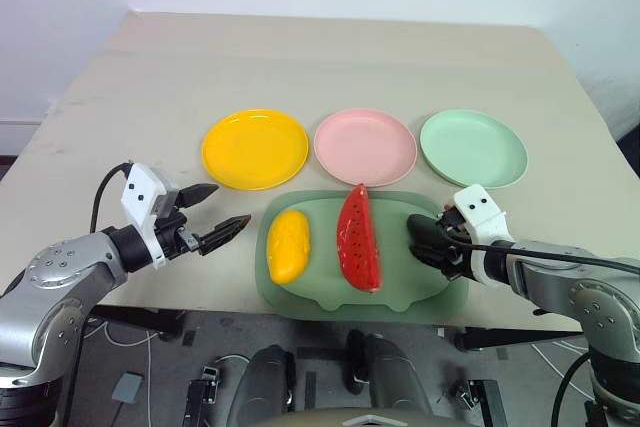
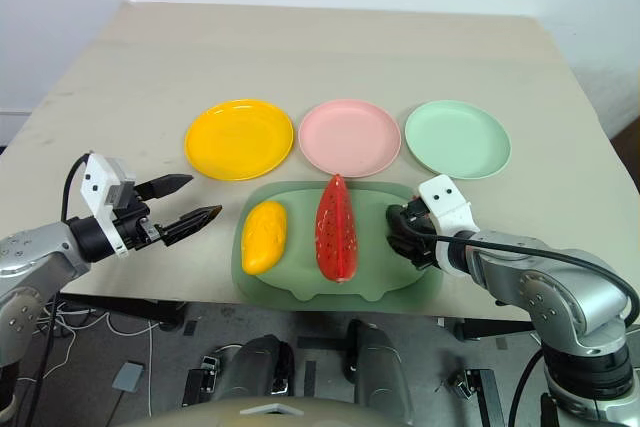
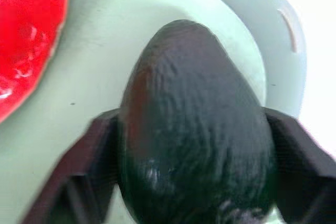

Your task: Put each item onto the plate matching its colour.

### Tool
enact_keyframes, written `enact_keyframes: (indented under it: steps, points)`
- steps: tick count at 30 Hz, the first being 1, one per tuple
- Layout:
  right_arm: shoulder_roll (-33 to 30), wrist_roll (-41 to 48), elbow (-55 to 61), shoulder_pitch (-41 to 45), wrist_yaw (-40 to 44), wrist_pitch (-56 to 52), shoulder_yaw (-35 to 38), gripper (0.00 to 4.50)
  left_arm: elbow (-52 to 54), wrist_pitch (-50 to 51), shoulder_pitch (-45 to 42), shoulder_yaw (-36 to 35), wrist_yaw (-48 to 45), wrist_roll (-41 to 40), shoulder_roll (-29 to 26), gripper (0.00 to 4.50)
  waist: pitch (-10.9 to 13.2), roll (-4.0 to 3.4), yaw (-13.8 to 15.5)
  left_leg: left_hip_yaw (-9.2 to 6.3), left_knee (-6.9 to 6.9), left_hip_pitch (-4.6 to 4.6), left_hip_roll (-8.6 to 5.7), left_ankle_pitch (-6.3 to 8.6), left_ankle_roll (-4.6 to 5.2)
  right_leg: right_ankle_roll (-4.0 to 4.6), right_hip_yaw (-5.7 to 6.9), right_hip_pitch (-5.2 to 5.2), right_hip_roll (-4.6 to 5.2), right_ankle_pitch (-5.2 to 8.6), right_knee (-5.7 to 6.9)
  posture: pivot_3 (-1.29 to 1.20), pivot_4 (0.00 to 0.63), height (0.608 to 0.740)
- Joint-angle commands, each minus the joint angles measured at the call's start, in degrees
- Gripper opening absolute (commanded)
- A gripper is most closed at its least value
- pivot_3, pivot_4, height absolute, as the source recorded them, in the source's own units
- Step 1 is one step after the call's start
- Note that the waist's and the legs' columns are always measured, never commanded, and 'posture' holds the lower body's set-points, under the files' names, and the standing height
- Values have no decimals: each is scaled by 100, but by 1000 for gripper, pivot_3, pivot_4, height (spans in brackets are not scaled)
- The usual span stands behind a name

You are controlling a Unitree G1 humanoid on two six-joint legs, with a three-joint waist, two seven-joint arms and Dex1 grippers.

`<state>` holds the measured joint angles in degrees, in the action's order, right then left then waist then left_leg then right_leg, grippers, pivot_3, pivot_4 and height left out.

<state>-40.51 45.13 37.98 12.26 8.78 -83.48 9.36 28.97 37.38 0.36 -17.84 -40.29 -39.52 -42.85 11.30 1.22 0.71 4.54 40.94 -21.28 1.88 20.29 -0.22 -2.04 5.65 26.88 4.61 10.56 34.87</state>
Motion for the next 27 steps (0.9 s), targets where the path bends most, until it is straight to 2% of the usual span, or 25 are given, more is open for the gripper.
enact_keyframes:
  steps: [1,4,8,12,17,18,21,27]
  points:
    - [-320,-38,5,398,441,358,226,3143,158,-16,-52,-239,1,-106,-81,4500,1,-1,-2,0,1,-1,0,0,0,0,0,1,0,0,0,0,150,740]
    - [-717,-291,-488,1018,809,776,153,3143,136,-8,-95,-265,-6,-112,-92,4500,2,-3,-23,2,3,0,-1,0,0,2,-1,3,-3,3,1,0,150,740]
    - [-1218,-1520,-2041,1760,1142,2065,-754,3143,117,0,-213,-199,45,-124,-52,4500,0,0,-6,2,3,-3,-5,0,0,6,0,7,-4,4,1,0,150,740]
    - [-904,-2747,-4070,2447,1335,3547,-1626,3143,115,-11,-346,-96,128,-106,-1,4500,-1,4,-17,3,2,-9,-8,0,1,18,2,6,-3,-9,-4,0,150,740]
    - [-451,-3519,-5977,3082,1650,4720,-1920,3143,271,71,-365,-115,230,-172,21,4500,2,-2,-31,9,2,-12,-9,-1,1,6,0,15,-3,-18,4,0,150,740]
    - [-409,-3610,-6220,3184,1721,4872,-1928,3493,348,105,-332,-172,261,-224,20,4500,2,-2,-31,9,2,-12,-8,-1,1,6,1,16,-3,-18,8,0,150,740]
    - [-352,-3704,-6468,3332,1979,5011,-1825,4460,466,181,-255,-331,346,-341,24,4500,2,-2,-33,9,3,-10,-5,-2,0,6,0,16,-3,-19,9,0,150,740]
    - [-639,-3688,-5451,3161,2469,4743,-1569,4460,579,248,-132,-406,433,-453,-9,4500,3,-5,-28,8,5,-9,-3,-2,-1,6,0,16,-2,-19,16,0,150,740]
